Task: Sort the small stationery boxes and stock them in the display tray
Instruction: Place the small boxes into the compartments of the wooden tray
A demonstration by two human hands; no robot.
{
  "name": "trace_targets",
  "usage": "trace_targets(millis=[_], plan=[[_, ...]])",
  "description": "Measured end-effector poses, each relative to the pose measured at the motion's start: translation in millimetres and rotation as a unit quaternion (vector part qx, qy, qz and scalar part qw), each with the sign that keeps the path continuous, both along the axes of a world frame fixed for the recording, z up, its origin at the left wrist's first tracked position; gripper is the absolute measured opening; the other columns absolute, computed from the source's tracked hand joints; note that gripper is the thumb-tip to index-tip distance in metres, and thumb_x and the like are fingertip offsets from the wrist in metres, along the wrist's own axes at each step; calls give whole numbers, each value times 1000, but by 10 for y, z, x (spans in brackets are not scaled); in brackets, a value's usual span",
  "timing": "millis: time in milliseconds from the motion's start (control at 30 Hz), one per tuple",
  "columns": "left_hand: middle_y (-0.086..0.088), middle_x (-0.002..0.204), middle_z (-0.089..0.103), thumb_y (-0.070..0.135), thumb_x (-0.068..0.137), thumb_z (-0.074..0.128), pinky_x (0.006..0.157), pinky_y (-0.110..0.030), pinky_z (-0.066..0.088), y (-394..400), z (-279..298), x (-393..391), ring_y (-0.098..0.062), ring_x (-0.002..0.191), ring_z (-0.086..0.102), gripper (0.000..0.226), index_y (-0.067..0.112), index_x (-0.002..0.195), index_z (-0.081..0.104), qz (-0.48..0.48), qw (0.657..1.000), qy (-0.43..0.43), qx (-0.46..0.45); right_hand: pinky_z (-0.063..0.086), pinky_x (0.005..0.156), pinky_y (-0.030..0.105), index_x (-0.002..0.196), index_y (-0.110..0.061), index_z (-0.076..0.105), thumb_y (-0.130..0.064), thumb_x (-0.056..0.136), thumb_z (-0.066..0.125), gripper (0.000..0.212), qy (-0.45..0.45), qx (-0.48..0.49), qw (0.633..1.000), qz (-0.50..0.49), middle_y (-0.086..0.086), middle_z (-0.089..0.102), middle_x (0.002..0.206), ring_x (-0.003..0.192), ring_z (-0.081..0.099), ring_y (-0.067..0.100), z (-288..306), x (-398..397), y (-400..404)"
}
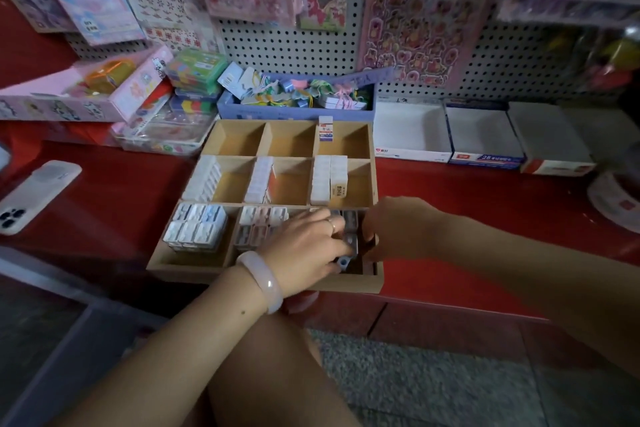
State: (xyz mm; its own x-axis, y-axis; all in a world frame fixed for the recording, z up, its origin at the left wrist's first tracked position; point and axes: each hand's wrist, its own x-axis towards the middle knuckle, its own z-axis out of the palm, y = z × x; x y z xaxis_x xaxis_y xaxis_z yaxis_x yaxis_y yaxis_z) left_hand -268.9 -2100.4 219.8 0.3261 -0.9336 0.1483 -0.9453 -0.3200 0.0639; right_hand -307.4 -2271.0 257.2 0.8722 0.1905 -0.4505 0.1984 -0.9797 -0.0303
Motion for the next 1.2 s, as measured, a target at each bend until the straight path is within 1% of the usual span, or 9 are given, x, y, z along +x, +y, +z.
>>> trace_targets(millis=[200, 400, 533, 633, 700, 767, 967, 1067, 1200], plan=[[3, 69, 59, 23, 46, 91, 51, -23, 45, -118, 10, 12, -20, 72, 62, 32, 30, 73, 76, -24, 998, -29, 46, 32, 49, 24, 77, -18, 51, -49, 83, 61, 33, 25, -24, 999, -2, -6, 45, 68, 75, 52, 19, -82, 32, 65], [-1, 72, 61, 12, 54, 86, 56, -28, 52, -89, -58, 23, -24, 74, 62, 23, 18, 73, 75, -34, 999, 13, 21, 38, 65, 30, 88, -19, 40, -40, 89, 55, 26, 20, -36, 999, 0, -3, 35, 70, 78, 47, 20, -63, 0, 161], [0, 78, 61, 20, 62, 78, 62, -24, 49, -23, -57, 29, -21, 78, 62, 19, 17, 81, 74, -8, 999, 31, 2, 39, 66, 30, 83, -18, 41, -38, 88, 57, 26, 24, -13, 1000, -15, -4, 36, 68, 78, 48, 20, -71, 1, 149], [5, 95, 60, 22, 83, 70, 81, -16, 41, 49, 54, -8, -8, 94, 54, 22, 12, 103, 67, 59, 989, 133, -9, 43, 68, 30, 86, -16, 50, -37, 86, 62, 24, 29, 23, 999, -30, -2, 46, 75, 86, 57, 24, -95, -2, 111], [20, 84, 49, 25, 88, 65, 75, -7, 35, 150, 91, -59, 11, 83, 47, 26, 15, 112, 63, 130, 970, 200, -51, 48, 73, 33, 100, -14, 56, -35, 84, 65, 27, 38, 51, 997, -42, 0, 53, 88, 90, 57, 20, -92, -13, 76], [19, 69, 41, 24, 84, 68, 63, -8, 36, 229, 62, -111, 11, 72, 47, 22, 19, 105, 63, 196, 947, 222, -124, 48, 74, 32, 98, -16, 55, -31, 83, 65, 24, 46, 82, 994, -54, 1, 54, 92, 84, 54, 17, -84, -31, 40], [23, 74, 44, 19, 80, 70, 65, -18, 36, 254, -110, -206, 12, 74, 48, 25, 17, 105, 70, 229, 924, 185, -244, 45, 62, 23, 86, -20, 51, -30, 84, 65, 17, 36, 162, 980, -112, -3, 56, 90, 75, 53, 12, -47, -96, -47], [26, 74, 41, 33, 78, 63, 62, -15, 34, 226, -142, -224, 11, 71, 44, 22, 15, 87, 72, 217, 931, 149, -253, 53, 69, 27, 91, -20, 54, -29, 86, 64, 14, 16, 227, 962, -148, -3, 60, 93, 81, 60, 15, 28, -126, -126], [8, 71, 59, 37, 77, 62, 64, -11, 35, 159, -223, -241, -4, 68, 50, 27, 10, 75, 67, 204, 941, 101, -250, 57, 71, 34, 87, -21, 52, -19, 85, 64, 12, -43, 299, 937, -177, 3, 66, 91, 84, 66, 20, -48, -183, -114]])
